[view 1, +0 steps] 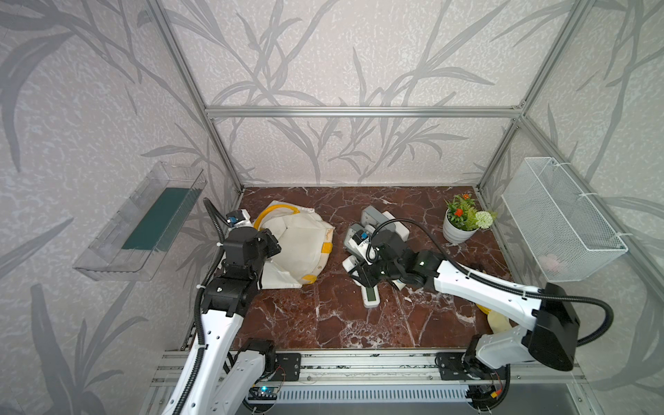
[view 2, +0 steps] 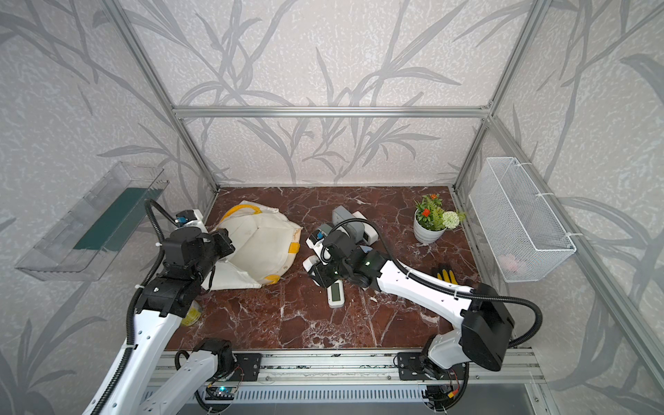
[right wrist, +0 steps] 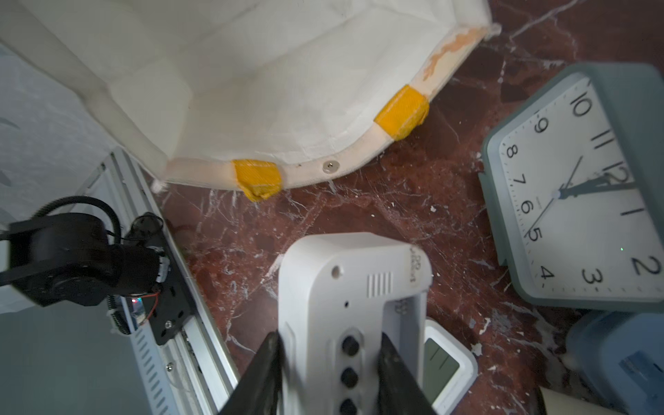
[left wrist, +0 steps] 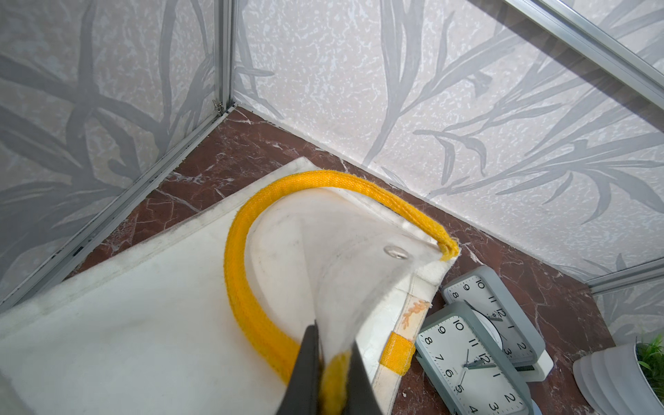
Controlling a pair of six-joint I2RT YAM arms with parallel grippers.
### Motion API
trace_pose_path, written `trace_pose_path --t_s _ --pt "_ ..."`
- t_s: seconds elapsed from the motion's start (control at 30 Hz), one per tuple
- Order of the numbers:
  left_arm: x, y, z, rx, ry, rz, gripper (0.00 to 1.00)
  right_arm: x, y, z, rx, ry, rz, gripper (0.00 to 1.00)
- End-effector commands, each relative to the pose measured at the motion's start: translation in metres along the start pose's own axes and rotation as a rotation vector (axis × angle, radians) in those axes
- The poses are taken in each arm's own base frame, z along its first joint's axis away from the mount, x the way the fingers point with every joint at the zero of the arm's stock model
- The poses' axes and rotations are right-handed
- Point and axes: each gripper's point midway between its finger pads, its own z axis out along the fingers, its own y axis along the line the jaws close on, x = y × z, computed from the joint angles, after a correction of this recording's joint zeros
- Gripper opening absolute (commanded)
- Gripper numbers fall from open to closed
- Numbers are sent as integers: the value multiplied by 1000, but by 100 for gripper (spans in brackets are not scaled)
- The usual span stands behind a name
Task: Take the alarm clock out of the canvas bag
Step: Place the alarm at the center of the board.
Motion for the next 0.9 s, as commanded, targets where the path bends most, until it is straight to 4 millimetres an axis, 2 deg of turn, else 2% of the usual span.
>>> trace_pose_path --t_s 0.0,0.17,0.33,0.43,0.5,0.57,0.67,0.77,0.87 --pt "-37 -17 -15 69 -110 -28 0 3 -14 18 38 79 -18 23" --pt "-40 -18 -20 75 -120 -28 0 4 -30 58 75 135 -14 23" --pt "-42 -16 -23 64 -127 -15 0 9 -43 83 102 190 3 23" --pt "-43 -17 -25 71 -129 -17 0 10 -51 95 134 219 0 27" --pt "-42 -18 -24 77 -123 -16 0 12 -55 103 143 247 -5 35" --pt "-43 -18 -25 78 -127 -16 0 16 -55 110 137 274 -12 48" --pt "-46 -19 -27 81 -133 -11 0 15 -55 112 134 275 -17 59" --pt "-47 -22 -27 89 -132 -10 0 12 -57 110 145 256 -11 67" --pt "-46 -23 -26 96 -125 -12 0 7 -55 104 126 227 30 70"
